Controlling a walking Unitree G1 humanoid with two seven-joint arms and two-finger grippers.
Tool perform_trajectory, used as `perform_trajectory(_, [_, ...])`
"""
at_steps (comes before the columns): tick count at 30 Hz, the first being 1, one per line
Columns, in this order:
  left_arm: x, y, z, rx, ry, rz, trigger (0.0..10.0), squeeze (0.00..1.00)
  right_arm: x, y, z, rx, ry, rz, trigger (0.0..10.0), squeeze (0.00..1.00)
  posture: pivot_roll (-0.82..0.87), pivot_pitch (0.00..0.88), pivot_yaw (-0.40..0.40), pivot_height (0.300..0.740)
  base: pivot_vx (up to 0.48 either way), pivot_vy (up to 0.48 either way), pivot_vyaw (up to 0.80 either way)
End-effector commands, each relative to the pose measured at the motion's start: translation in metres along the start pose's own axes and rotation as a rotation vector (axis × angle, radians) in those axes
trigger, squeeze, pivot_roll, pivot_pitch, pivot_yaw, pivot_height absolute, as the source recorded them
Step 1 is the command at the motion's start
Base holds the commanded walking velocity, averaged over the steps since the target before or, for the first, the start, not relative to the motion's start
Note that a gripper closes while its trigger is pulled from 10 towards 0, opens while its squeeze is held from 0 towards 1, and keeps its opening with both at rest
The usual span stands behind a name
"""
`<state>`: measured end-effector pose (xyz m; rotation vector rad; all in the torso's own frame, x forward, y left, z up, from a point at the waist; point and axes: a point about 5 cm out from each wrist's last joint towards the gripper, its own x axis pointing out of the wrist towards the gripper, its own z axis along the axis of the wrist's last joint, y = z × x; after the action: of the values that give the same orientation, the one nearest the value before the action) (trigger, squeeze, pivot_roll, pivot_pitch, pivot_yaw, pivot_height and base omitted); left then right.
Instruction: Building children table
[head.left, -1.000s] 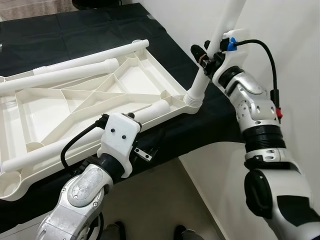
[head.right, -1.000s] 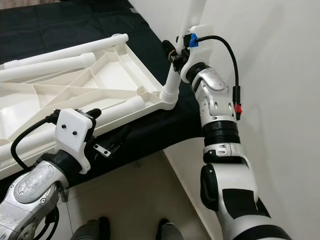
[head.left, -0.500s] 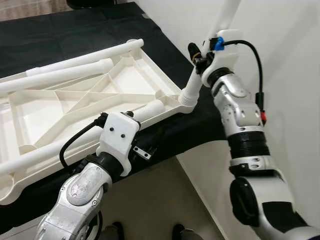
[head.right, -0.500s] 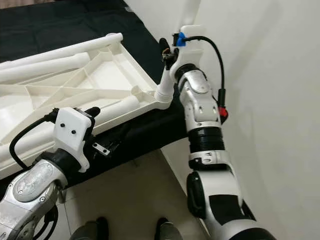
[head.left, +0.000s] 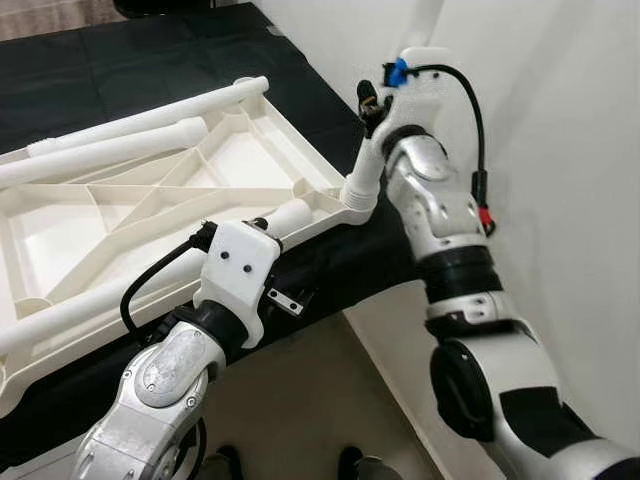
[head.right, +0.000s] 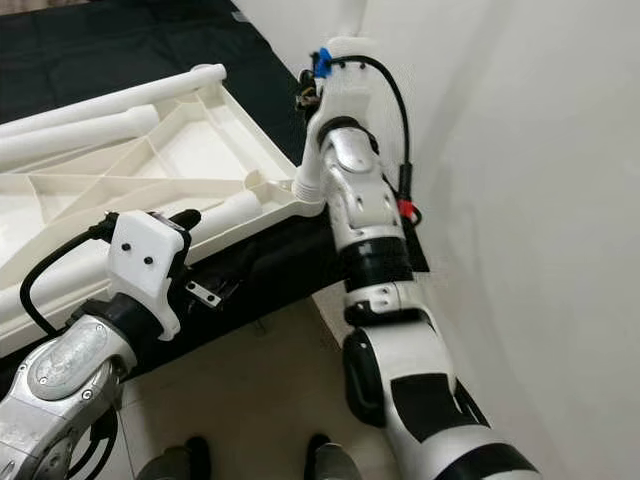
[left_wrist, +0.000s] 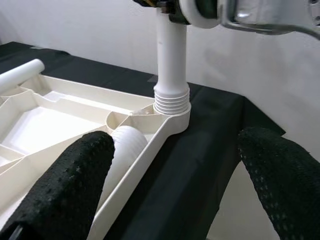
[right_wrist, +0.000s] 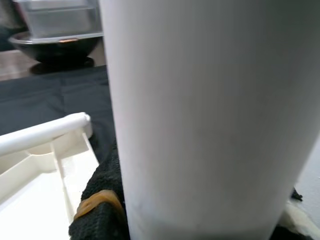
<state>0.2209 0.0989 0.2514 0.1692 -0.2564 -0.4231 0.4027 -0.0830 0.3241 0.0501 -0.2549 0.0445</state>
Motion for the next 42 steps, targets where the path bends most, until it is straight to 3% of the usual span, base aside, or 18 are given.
perform_trajectory(1, [0.0,-0.001,-0.002,-0.005,0.006,-0.004,10.0,0.0,-0.004,-0.001,-0.039,-0.019,0.159,-0.017,10.0,0.0,0.07,0.323,-0.105,0.74,0.0,0.0,0.0])
perform_trajectory(5, [0.0,-0.002,-0.003,-0.005,0.005,0.0,10.0,0.0,-0.005,0.013,-0.037,0.02,0.169,-0.075,10.0,0.0,0.07,0.326,-0.108,0.74,0.0,0.0,0.0])
perform_trajectory(10, [0.0,-0.001,-0.002,-0.003,0.003,0.001,10.0,0.0,-0.004,0.011,-0.032,0.051,0.153,-0.186,10.0,0.0,0.07,0.327,-0.109,0.74,0.0,0.0,0.0])
perform_trajectory(14, [0.0,-0.001,-0.002,-0.002,0.002,0.001,10.0,0.0,-0.003,0.011,-0.032,0.05,0.15,-0.196,10.0,0.0,0.07,0.327,-0.109,0.74,0.0,0.0,0.0])
perform_trajectory(20, [0.001,0.0,-0.001,0.001,-0.003,0.009,10.0,0.0,-0.005,0.013,-0.034,0.01,0.152,-0.283,10.0,0.0,0.07,0.328,-0.108,0.74,0.0,0.0,0.0])
perform_trajectory(27, [0.001,0.012,0.001,0.037,-0.013,0.071,10.0,0.0,-0.011,0.028,-0.035,-0.077,0.131,-0.398,10.0,0.0,0.07,0.329,-0.117,0.74,0.0,0.0,0.0])
perform_trajectory(31, [0.001,0.023,0.002,0.06,-0.02,0.13,10.0,0.0,-0.013,0.025,-0.038,-0.085,0.17,-0.544,10.0,0.0,0.08,0.329,-0.122,0.74,0.0,0.0,0.0])
perform_trajectory(42, [0.001,0.029,0.002,0.077,-0.023,0.149,10.0,0.0,-0.016,0.022,-0.033,-0.043,0.145,-0.728,10.0,0.0,0.08,0.321,-0.127,0.74,0.0,0.0,0.0])
